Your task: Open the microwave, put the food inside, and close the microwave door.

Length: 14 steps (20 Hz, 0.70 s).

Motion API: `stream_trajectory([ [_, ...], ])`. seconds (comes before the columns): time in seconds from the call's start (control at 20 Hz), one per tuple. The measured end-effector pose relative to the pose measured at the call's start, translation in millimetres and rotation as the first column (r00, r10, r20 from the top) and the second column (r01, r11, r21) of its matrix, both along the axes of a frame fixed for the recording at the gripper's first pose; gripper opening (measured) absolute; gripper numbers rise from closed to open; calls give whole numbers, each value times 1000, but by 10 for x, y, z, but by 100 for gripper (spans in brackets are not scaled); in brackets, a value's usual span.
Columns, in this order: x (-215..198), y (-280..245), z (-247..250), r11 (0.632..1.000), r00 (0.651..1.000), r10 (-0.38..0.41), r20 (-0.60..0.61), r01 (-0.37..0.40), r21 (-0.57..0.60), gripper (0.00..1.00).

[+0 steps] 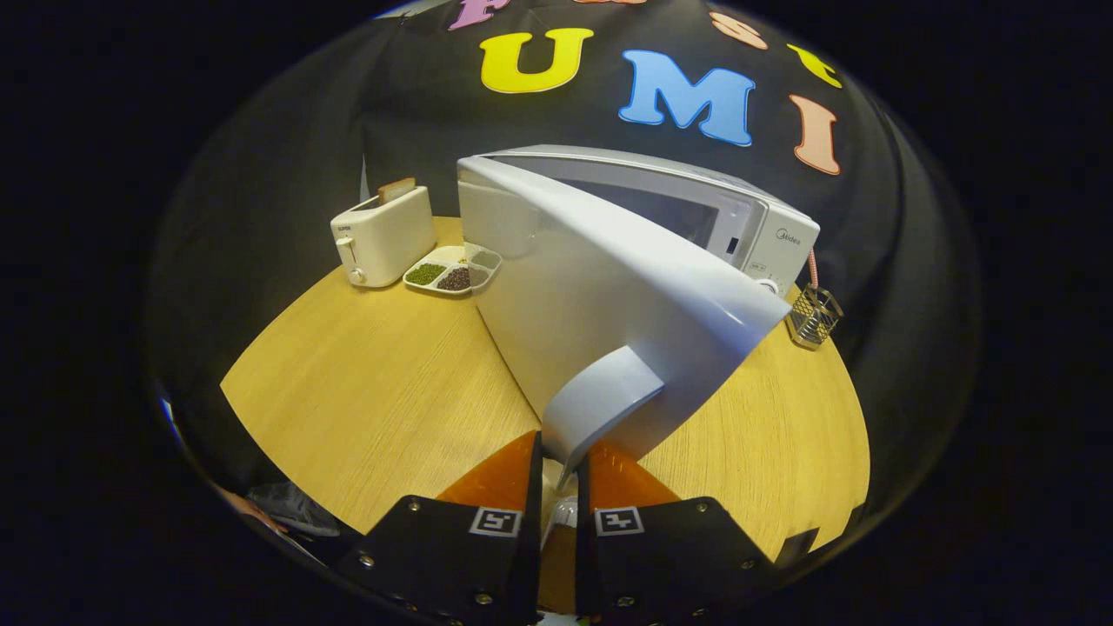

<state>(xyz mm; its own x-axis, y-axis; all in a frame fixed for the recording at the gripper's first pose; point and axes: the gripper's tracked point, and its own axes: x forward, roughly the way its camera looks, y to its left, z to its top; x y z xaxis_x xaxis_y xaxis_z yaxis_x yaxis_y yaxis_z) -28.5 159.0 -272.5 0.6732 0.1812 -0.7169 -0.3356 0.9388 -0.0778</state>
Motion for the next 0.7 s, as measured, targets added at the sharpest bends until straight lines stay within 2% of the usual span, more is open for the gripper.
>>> stream_trajectory([
  [0.25,-189,140,26,1000,1000,-15,4,15,-6,22],
  [0.7,-464,430,61,998,998,-60,-22,61,35,23],
])
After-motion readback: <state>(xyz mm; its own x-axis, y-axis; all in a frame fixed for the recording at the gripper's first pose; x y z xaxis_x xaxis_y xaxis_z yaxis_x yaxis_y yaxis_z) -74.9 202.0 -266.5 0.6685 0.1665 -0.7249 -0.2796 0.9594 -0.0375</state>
